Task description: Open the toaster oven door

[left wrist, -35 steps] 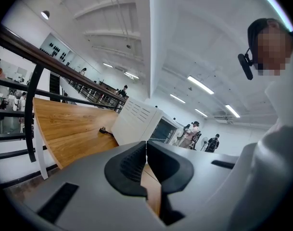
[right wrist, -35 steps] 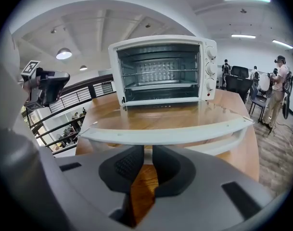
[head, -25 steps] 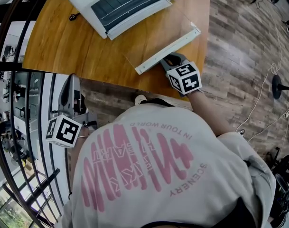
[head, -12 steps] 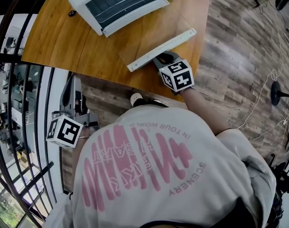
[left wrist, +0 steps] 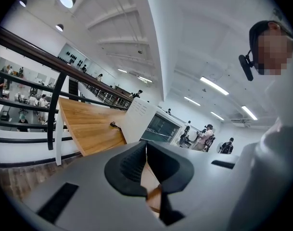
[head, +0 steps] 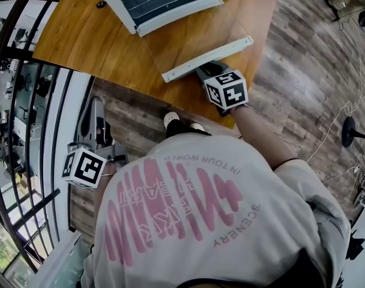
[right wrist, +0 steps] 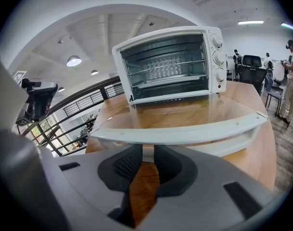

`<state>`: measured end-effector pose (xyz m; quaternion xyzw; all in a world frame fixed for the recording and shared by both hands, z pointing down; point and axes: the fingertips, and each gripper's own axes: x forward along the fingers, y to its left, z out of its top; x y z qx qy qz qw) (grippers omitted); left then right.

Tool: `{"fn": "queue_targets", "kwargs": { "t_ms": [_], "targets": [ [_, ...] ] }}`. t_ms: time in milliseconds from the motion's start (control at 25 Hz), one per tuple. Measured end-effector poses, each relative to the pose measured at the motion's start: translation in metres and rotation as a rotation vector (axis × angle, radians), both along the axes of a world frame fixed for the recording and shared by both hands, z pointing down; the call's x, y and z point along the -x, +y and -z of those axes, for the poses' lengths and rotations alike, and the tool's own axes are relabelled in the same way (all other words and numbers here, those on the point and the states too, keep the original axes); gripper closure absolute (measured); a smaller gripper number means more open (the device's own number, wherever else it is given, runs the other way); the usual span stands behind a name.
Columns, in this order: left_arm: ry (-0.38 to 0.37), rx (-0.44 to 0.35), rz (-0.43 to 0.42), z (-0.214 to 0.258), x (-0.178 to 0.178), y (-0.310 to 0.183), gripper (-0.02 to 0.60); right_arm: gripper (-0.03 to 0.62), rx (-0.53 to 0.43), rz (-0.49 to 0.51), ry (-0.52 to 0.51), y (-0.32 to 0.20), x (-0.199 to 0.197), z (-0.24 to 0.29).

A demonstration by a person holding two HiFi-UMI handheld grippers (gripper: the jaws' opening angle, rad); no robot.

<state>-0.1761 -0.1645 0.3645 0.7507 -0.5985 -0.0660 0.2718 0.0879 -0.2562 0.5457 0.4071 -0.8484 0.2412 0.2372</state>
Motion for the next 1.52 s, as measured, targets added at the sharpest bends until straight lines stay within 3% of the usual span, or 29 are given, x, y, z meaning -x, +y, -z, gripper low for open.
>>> {"fn": "queue_targets", "kwargs": {
  "t_ms": [200, 480, 760, 960, 1320, 1520],
  "targets": [
    [-0.003, -0.005, 0.018, 0.002, 0.002, 0.009, 0.558, 0.468, 0.047, 0.035, -0.059, 0.004, -0.001, 0.001],
    [-0.004, -0.005, 0.033, 0.0, 0.0, 0.015, 0.558, 0.422, 0.012, 0.06, -0.033, 0.002, -0.003, 0.001],
    [-0.012, 0.003, 0.046, 0.001, 0.0, 0.014, 0.558, 0.39, 0.058, 0.152, -0.096, 0.007, -0.001, 0.004],
    [-0.016, 0.004, 0.047, 0.002, 0.0, 0.012, 0.558, 0.283, 0.098, 0.23, -0.176, 0.016, 0.005, 0.011],
    [-0.016, 0.008, 0.035, 0.001, -0.003, 0.004, 0.558, 0.289, 0.197, 0.184, -0.306, 0.013, 0.006, 0.014],
    [-0.015, 0.002, 0.028, 0.002, -0.005, 0.0, 0.558, 0.315, 0.332, 0.017, -0.51, -0.002, -0.003, 0.022]
  ]
}}
